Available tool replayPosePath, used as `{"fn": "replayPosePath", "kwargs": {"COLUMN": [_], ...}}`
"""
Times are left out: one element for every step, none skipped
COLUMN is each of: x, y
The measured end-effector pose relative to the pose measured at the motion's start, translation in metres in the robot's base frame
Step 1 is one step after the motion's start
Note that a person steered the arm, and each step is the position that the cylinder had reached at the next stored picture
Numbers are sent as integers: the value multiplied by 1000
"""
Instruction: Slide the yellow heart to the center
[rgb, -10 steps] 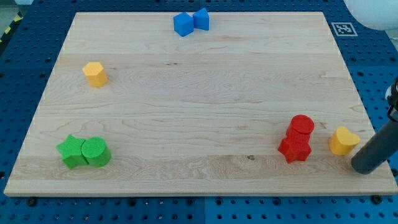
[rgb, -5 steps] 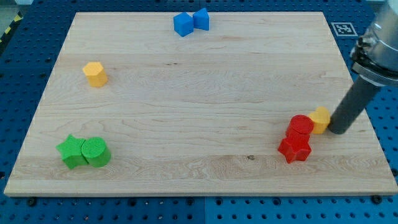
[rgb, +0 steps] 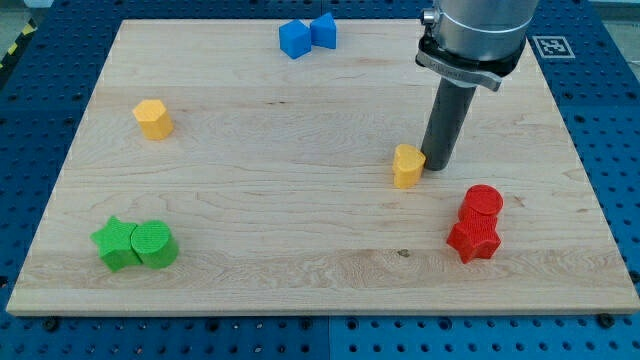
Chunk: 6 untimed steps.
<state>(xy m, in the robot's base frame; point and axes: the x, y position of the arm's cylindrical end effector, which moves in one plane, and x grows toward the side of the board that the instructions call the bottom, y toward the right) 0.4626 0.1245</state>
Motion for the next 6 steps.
{"fn": "replayPosePath", "kwargs": {"x": [8,10,20,21,21,20], "y": [0,0,0,0,-16,-49]}}
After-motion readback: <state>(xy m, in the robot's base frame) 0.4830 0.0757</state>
